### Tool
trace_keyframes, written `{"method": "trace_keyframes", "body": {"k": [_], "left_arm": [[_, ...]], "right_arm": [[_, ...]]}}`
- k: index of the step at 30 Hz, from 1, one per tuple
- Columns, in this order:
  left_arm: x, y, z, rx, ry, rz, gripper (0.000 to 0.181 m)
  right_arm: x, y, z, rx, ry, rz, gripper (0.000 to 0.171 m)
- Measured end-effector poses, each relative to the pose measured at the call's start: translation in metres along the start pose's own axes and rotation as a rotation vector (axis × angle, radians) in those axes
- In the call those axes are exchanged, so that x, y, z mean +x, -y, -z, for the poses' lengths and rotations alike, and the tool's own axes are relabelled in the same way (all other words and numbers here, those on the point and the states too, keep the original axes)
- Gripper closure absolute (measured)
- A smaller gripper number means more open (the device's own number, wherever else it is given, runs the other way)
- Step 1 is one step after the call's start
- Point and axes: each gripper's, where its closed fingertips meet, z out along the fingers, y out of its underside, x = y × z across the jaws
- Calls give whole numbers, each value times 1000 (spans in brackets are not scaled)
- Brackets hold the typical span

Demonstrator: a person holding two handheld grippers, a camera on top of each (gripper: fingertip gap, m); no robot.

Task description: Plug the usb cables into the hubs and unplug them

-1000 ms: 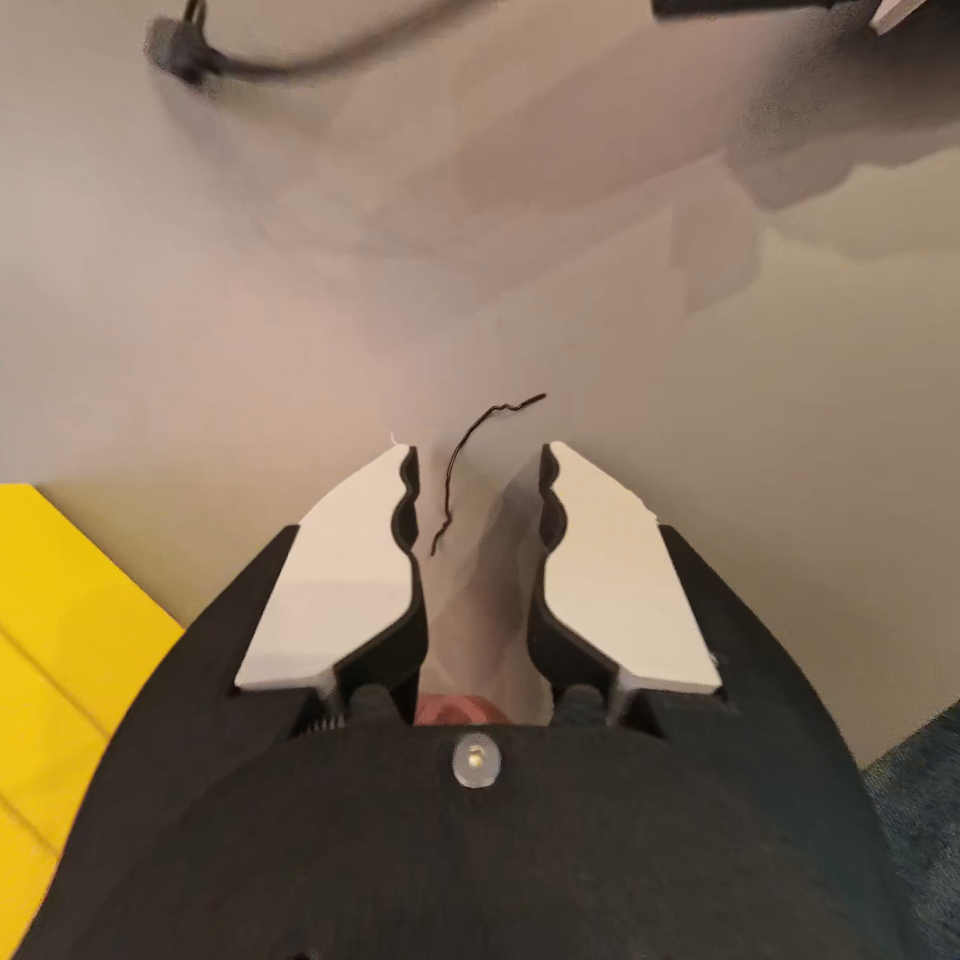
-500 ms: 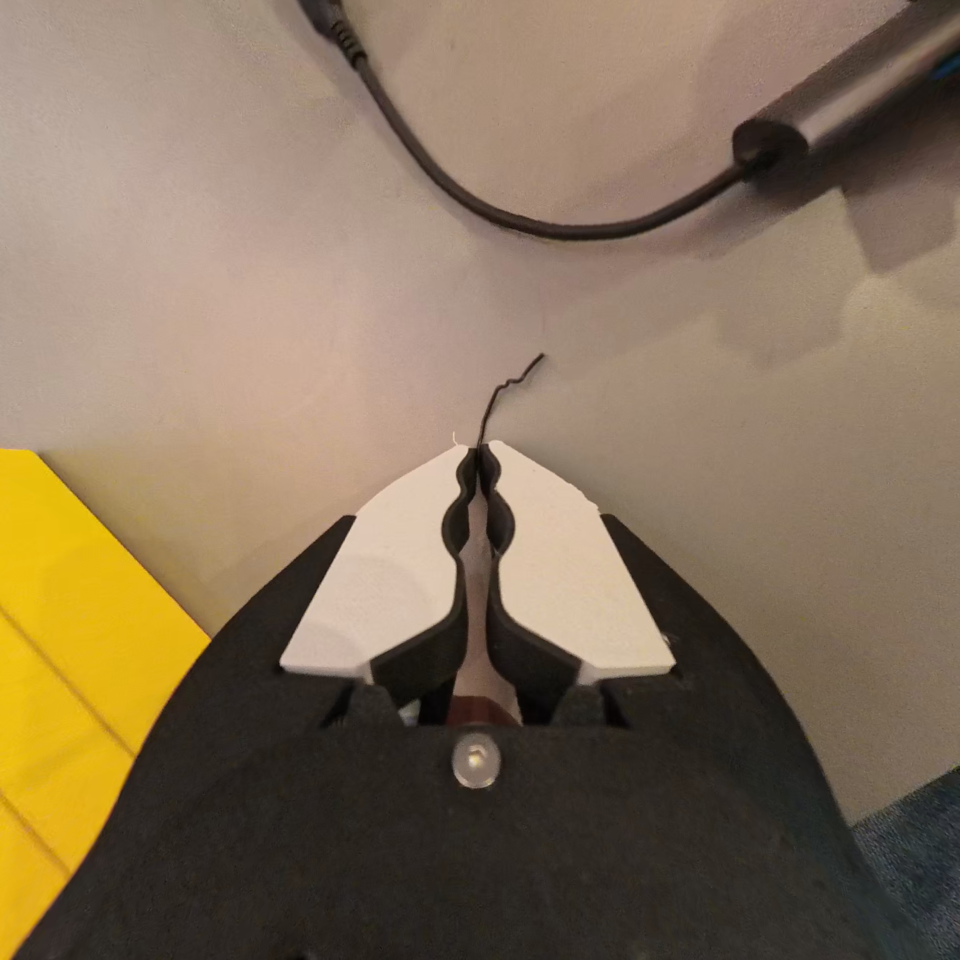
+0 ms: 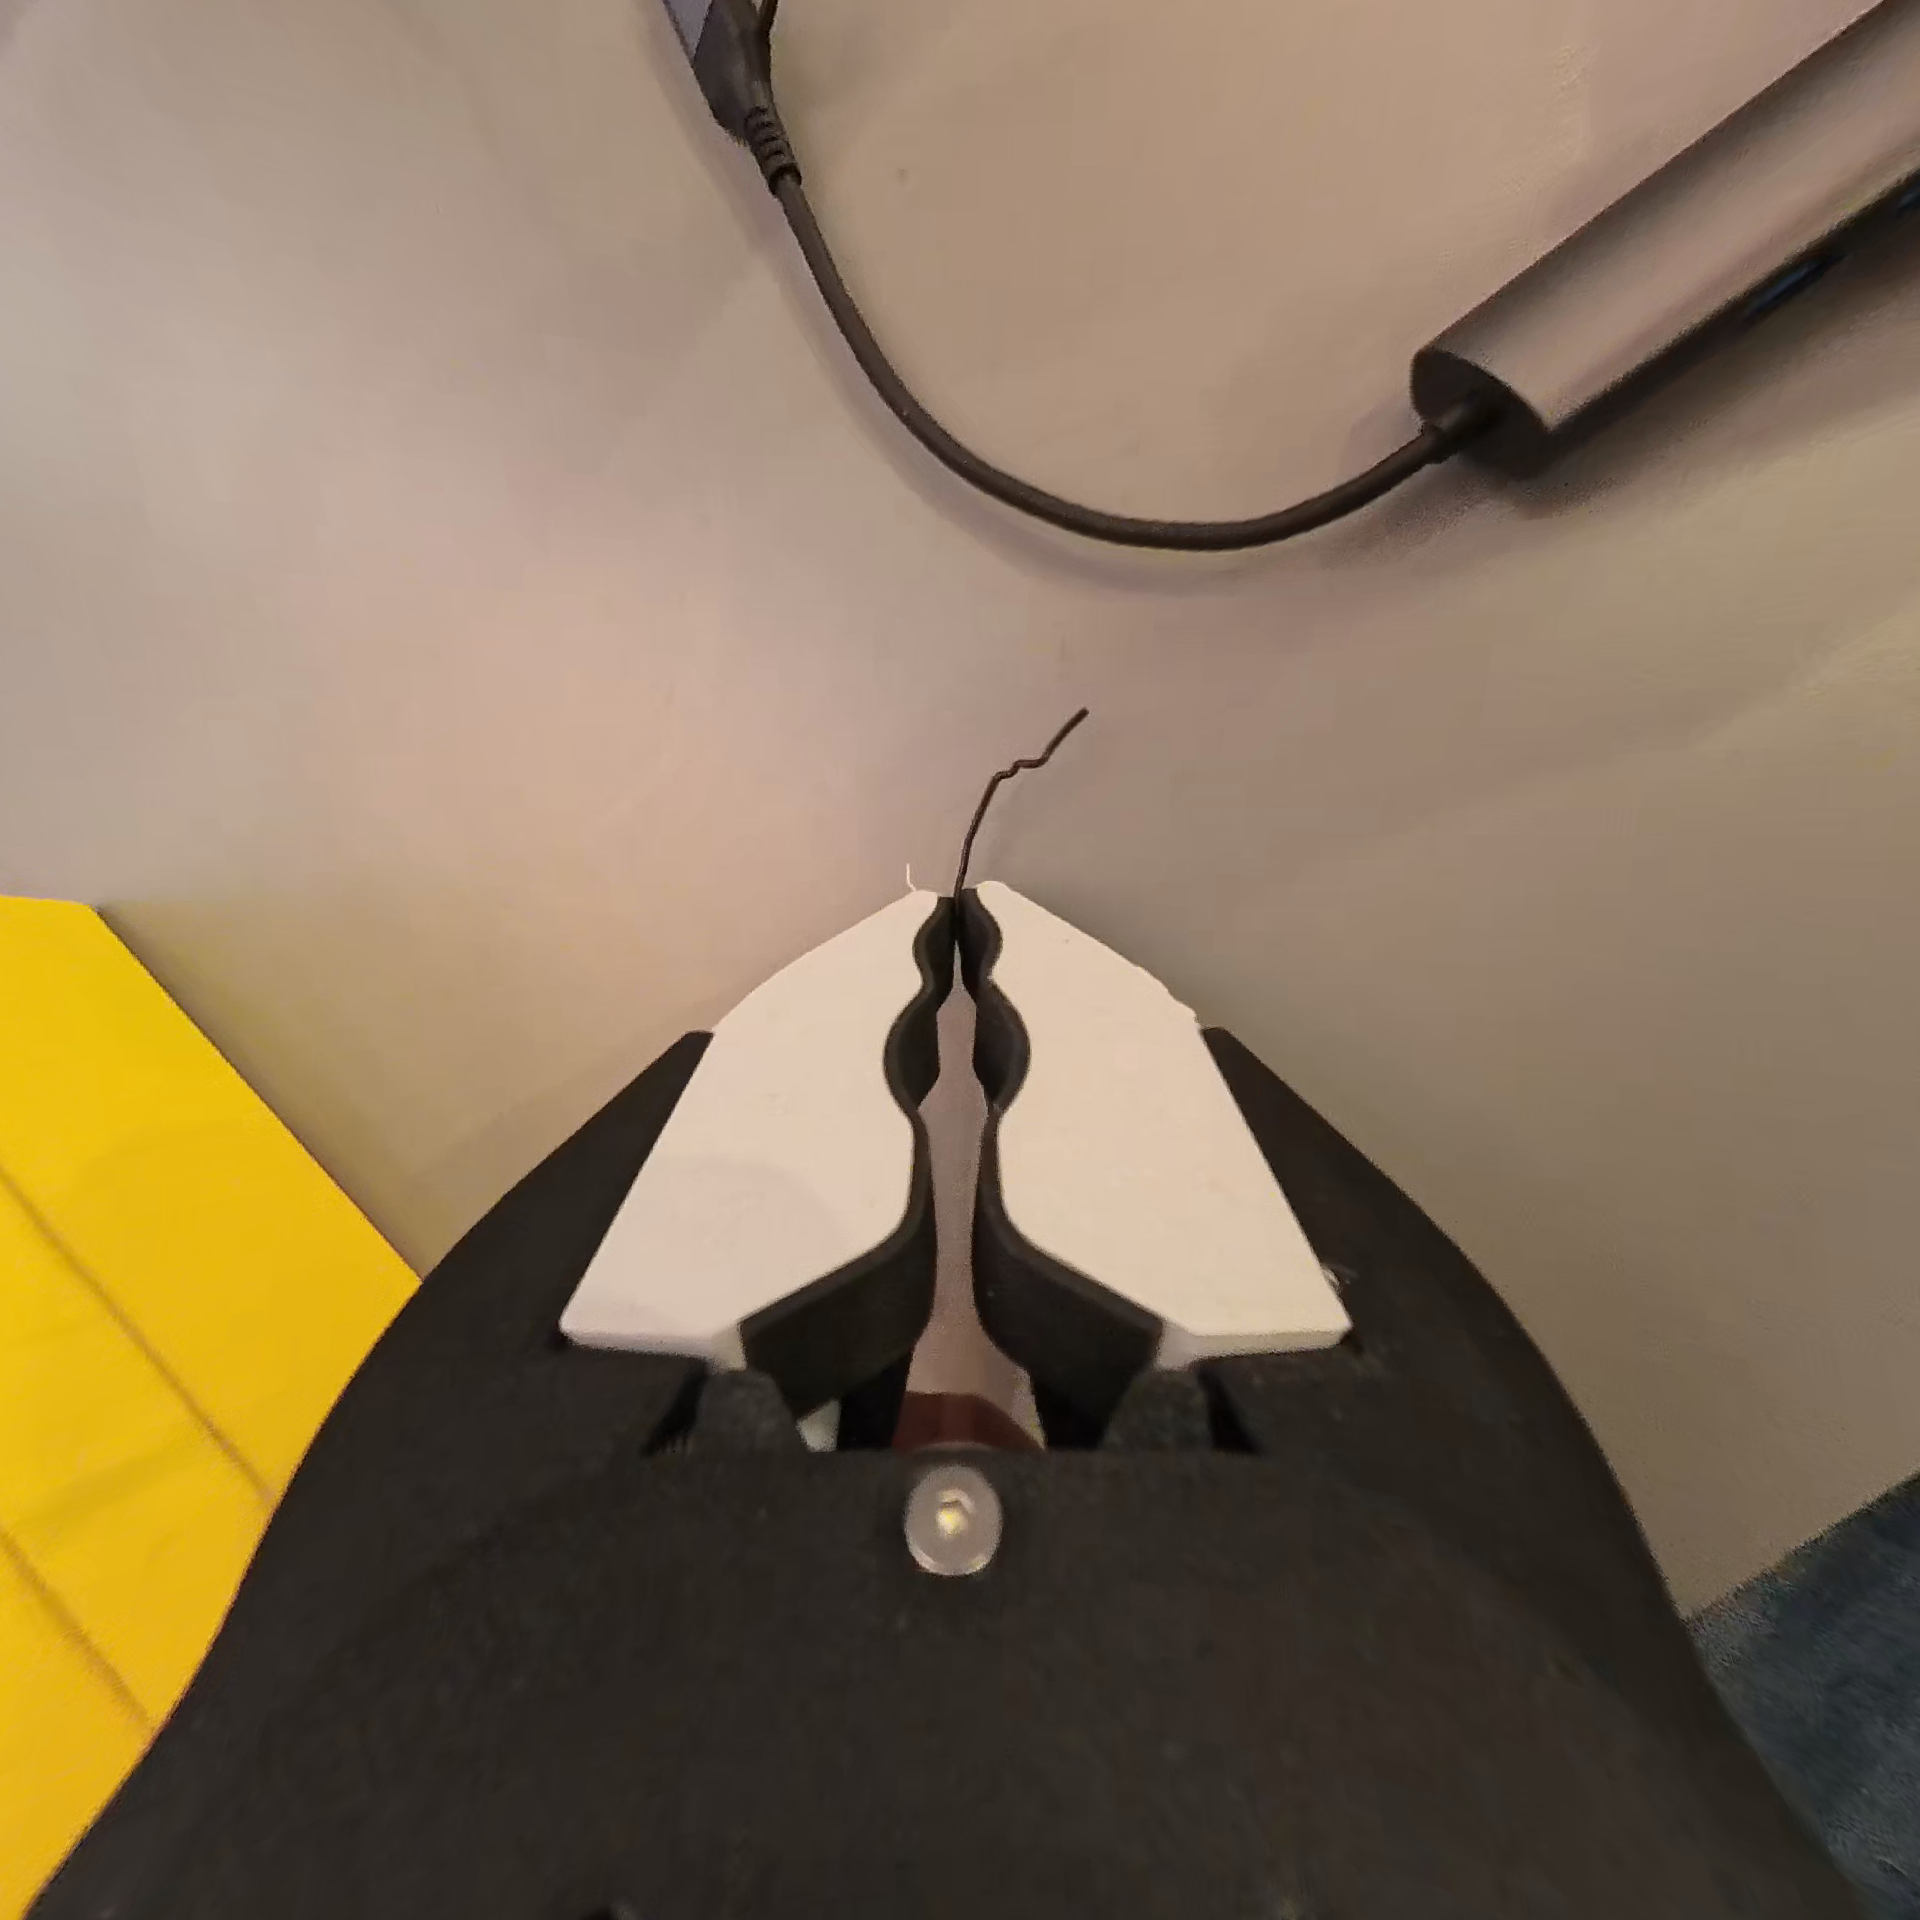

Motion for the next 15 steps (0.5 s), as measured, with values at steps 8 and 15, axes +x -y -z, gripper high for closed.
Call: {"method": "trace_keyframes", "body": {"k": [8,15], "left_arm": [[23,5,-1,6,-50,-28,181],[36,5,-5,16,-102,-19,181]], "right_arm": [[17,-36,-41,-153,-71,54,85],[12,-30,-53,-122,12,28,151]]}}
